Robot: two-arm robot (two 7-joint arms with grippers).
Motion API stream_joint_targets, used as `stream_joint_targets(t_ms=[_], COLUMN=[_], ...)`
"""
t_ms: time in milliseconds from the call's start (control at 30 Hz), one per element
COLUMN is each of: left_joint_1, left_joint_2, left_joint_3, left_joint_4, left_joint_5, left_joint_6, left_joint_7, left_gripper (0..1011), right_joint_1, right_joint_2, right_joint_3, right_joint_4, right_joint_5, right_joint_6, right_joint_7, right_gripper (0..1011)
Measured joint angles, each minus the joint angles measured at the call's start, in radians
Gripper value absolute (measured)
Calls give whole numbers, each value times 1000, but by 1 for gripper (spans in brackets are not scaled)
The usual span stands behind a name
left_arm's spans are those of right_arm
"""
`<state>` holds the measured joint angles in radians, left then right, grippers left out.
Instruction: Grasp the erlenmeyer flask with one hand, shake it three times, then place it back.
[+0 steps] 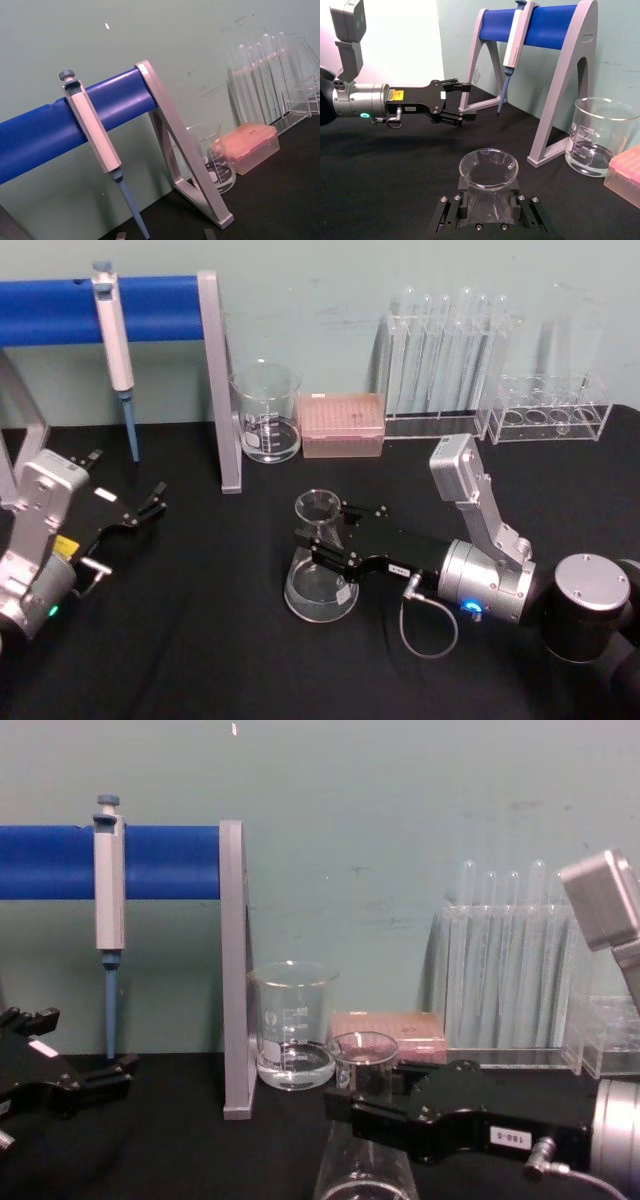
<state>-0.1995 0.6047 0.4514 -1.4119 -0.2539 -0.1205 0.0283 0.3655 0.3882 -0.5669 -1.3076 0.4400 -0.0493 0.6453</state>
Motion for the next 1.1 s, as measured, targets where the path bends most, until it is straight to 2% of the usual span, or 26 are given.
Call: stream_joint_targets(t_ms=[1100], left_joint_1=[0], left_joint_2=[0], left_joint_3=[0], left_joint_4=[0], left_joint_5=[0], left_joint_6=[0], left_joint_7=[0], left_gripper=[1001], right_joint_1=[-1], right_joint_2=[0], right_joint_3=[-1], right_joint_4=[-1], right_joint_5=[-2], right_joint_6=[3], right_joint_7=[-1], right_gripper=[465])
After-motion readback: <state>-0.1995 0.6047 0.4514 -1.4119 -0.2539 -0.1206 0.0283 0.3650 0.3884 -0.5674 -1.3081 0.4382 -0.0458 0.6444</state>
